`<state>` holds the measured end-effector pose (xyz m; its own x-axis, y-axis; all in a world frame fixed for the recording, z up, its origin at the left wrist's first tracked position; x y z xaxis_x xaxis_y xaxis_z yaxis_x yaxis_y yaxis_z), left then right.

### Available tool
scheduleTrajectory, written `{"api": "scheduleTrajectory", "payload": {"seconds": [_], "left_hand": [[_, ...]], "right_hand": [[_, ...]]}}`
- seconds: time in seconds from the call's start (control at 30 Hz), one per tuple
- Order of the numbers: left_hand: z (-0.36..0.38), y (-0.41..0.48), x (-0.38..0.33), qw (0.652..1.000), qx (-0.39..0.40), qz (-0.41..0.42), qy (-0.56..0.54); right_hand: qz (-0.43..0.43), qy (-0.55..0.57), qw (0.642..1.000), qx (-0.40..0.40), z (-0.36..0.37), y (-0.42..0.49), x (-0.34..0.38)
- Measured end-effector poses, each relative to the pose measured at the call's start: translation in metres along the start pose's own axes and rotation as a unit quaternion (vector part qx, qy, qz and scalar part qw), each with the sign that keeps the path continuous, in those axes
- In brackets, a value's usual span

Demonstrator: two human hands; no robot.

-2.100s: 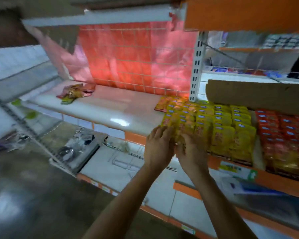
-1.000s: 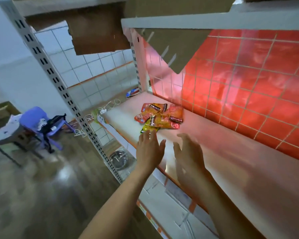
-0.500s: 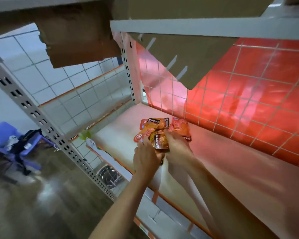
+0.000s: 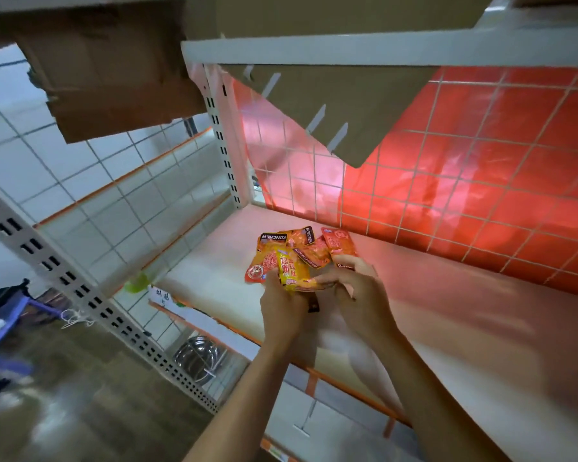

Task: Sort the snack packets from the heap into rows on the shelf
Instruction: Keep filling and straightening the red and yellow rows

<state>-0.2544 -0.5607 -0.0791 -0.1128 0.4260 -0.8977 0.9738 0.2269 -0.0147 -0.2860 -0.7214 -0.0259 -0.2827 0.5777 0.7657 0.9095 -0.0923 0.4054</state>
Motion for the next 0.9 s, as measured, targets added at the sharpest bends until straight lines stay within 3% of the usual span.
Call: {"api": "scheduleTrajectory", "payload": {"seconds": [0.1,0.2,0.3,0.5,0.73,0.9], "left_hand": [[-0.004,-0.009,0.0,0.998,-0.046,0.008,-0.034],[-0.001,-0.02,-0.006,0.995,-0.067,0.015,-0.074],[0.016,-0.032,-0.023,0.992,-0.031,0.057,-0.108],[0.074,-0.064,-0.044,0.982,0.093,0.045,-0.156],[0.165,-0.117,-0.085,0.973,0.204,0.055,-0.097],[0.232,-0.168,-0.118,0.954,0.266,0.081,-0.112]], "right_hand": [[0.04,0.026,0.997,-0.059,-0.019,-0.016,-0.01],[0.104,0.085,0.99,-0.047,-0.028,-0.033,-0.027],[0.144,0.105,0.983,-0.045,-0.04,-0.052,-0.039],[0.224,0.234,0.933,-0.155,-0.092,-0.095,-0.071],[0.25,0.109,0.917,-0.292,-0.2,-0.155,-0.111],[0.257,0.087,0.892,-0.361,-0.274,-0.197,-0.133]]}}
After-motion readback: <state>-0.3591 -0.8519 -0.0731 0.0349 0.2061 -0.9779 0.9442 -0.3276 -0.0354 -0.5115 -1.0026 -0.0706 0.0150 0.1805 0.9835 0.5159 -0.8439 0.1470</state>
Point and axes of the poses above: each hand's wrist, its own y-axis towards the middle knuckle, its own z-axis out of the palm, x = y × z, the point moved 10 cm from there along y, towards the middle knuckle, and after that the axes turned 4 degrees about -z, right-handed, at the moved point
